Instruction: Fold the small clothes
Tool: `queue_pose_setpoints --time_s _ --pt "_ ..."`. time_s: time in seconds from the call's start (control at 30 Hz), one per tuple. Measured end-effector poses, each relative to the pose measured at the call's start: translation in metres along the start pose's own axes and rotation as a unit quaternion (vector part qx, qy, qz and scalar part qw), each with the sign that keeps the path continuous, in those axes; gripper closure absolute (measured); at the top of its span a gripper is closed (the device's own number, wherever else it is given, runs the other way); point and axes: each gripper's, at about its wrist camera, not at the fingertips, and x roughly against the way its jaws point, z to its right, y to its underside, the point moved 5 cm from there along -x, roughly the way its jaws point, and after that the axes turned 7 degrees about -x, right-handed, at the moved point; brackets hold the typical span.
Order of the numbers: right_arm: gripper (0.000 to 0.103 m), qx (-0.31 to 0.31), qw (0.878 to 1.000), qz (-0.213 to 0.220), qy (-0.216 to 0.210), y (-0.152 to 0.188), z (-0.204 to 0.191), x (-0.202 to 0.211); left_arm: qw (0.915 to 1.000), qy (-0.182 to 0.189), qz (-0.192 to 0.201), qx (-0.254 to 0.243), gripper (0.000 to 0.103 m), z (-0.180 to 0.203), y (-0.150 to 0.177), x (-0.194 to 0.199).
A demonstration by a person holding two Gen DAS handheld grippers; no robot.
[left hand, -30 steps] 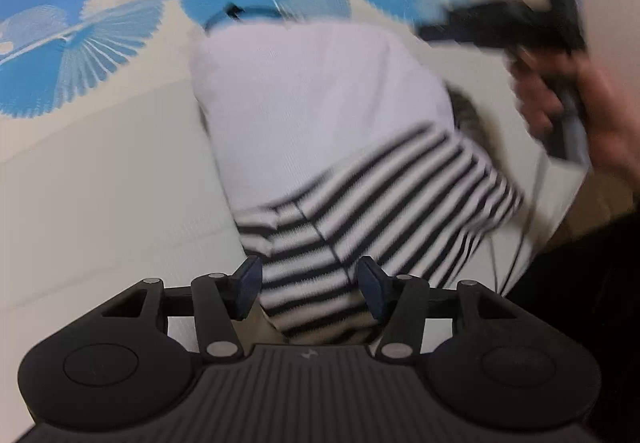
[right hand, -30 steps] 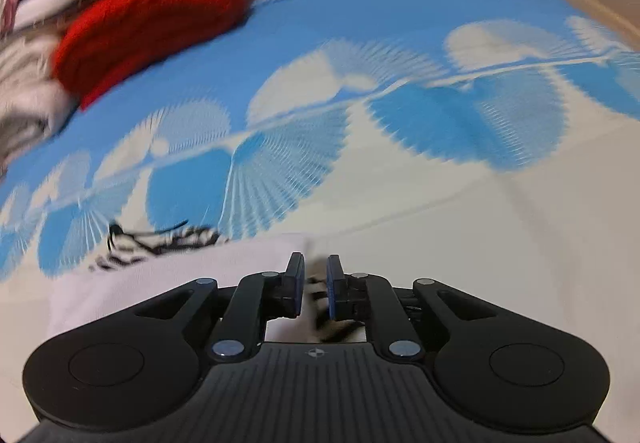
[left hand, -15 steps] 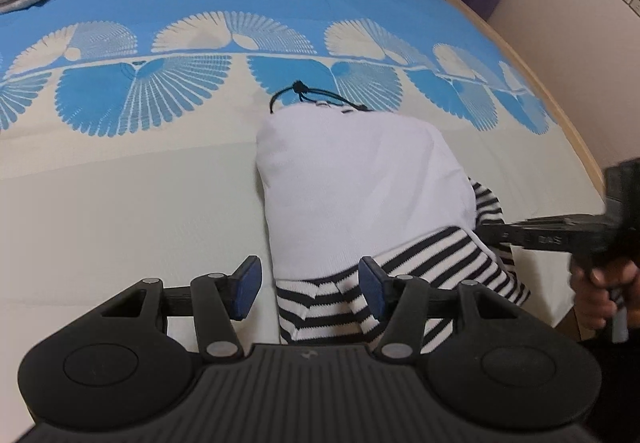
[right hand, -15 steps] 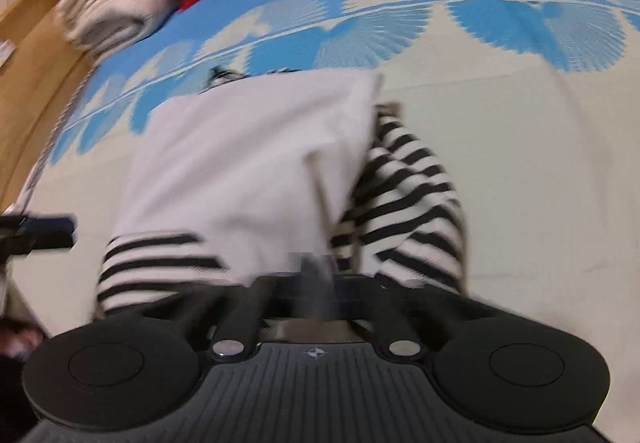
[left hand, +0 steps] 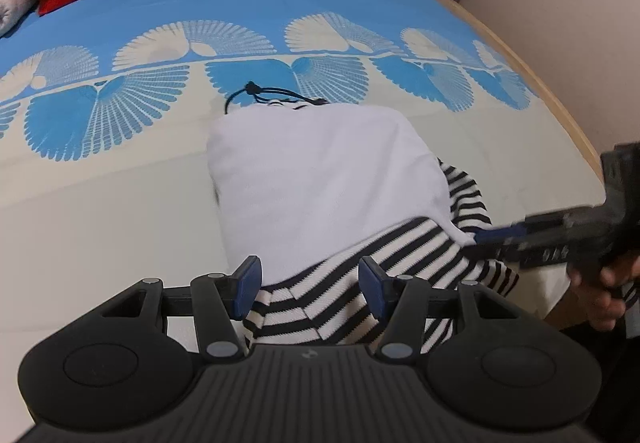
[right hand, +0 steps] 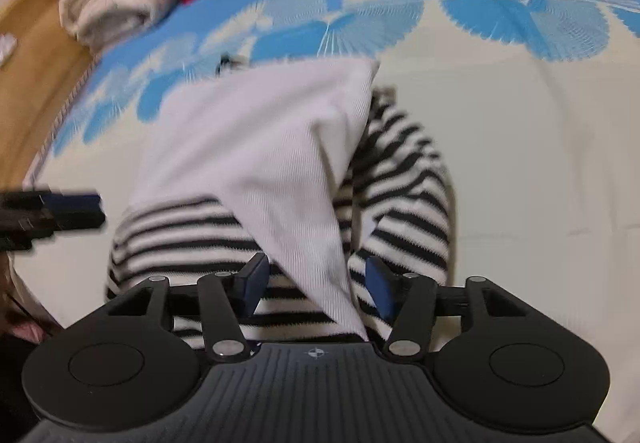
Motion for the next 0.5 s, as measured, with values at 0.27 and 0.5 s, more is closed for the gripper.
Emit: queue_pose_setpoints --time_s 0.27,0.5 --pt "0.103 0.016 1.000 -0.003 -0.010 0.005 -0.004 0.011 0.9999 0.001 0.006 0.010 0.044 -0.009 -0.001 0.005" --pt "0.103 -0.001 1.000 -0.020 0.015 0.018 0.009 0.023 0.9959 -0.009 -0.077 -0.046 0.044 0.006 0.017 -0.025"
